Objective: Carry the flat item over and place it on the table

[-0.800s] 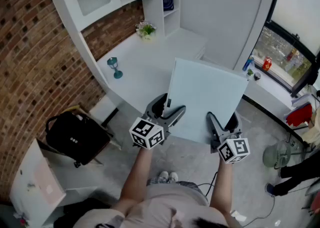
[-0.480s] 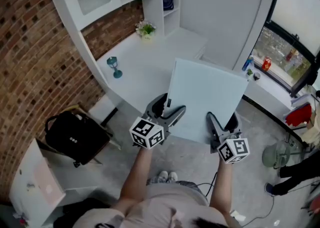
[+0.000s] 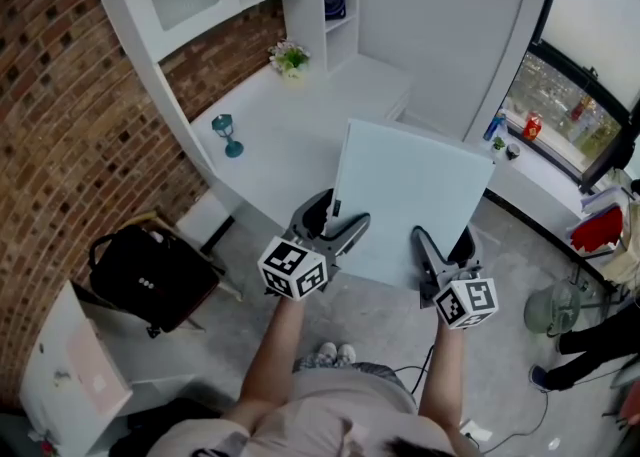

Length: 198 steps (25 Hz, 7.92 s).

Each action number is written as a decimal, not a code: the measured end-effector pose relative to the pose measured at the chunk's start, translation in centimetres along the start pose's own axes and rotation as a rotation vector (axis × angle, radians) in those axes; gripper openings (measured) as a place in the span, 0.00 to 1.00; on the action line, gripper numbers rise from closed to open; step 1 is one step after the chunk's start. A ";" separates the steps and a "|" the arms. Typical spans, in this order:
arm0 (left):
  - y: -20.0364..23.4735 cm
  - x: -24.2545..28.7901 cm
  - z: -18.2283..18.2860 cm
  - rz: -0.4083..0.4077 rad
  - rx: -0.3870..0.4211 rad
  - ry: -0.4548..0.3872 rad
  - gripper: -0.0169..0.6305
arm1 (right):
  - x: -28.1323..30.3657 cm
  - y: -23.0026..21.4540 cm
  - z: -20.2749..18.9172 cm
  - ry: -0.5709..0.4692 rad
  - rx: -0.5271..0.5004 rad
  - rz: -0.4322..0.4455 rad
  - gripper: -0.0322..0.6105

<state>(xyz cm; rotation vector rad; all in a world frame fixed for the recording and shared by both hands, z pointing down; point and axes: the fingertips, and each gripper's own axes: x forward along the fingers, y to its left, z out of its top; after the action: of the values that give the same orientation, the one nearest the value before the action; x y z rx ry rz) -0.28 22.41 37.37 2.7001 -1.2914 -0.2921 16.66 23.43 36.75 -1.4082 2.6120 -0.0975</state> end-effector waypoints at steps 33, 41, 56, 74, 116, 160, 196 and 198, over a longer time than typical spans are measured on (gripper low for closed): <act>6.2 5.1 -1.8 -0.049 -0.028 0.036 0.55 | 6.1 -3.0 -3.0 0.004 0.039 -0.076 0.73; 9.8 10.1 -2.9 -0.045 -0.027 0.048 0.55 | 10.7 -7.0 -4.3 0.010 0.056 -0.079 0.73; 28.1 33.1 -1.3 0.106 0.012 0.002 0.55 | 37.5 -24.6 -4.8 0.006 0.076 0.072 0.73; 43.5 42.1 -0.1 0.310 -0.027 0.019 0.55 | 57.6 -30.1 -7.2 0.113 0.130 0.213 0.73; 62.3 44.7 -19.2 0.569 -0.429 0.375 0.55 | 73.2 -34.0 -31.0 0.740 0.296 0.196 0.75; 55.3 42.2 -3.6 0.520 -0.094 0.151 0.23 | 66.5 -35.2 -13.1 0.338 0.021 0.127 0.46; 45.7 37.4 2.9 0.502 0.070 0.014 0.07 | 53.9 -37.6 -3.8 0.115 -0.136 -0.098 0.07; 45.6 37.5 2.7 0.500 0.067 0.018 0.07 | 53.8 -37.7 -3.9 0.117 -0.132 -0.099 0.07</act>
<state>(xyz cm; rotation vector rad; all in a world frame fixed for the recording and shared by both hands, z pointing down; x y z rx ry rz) -12.32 -35.46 39.67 2.3099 -1.9307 -0.1665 18.03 -42.32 39.31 -1.6234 2.6852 -0.0200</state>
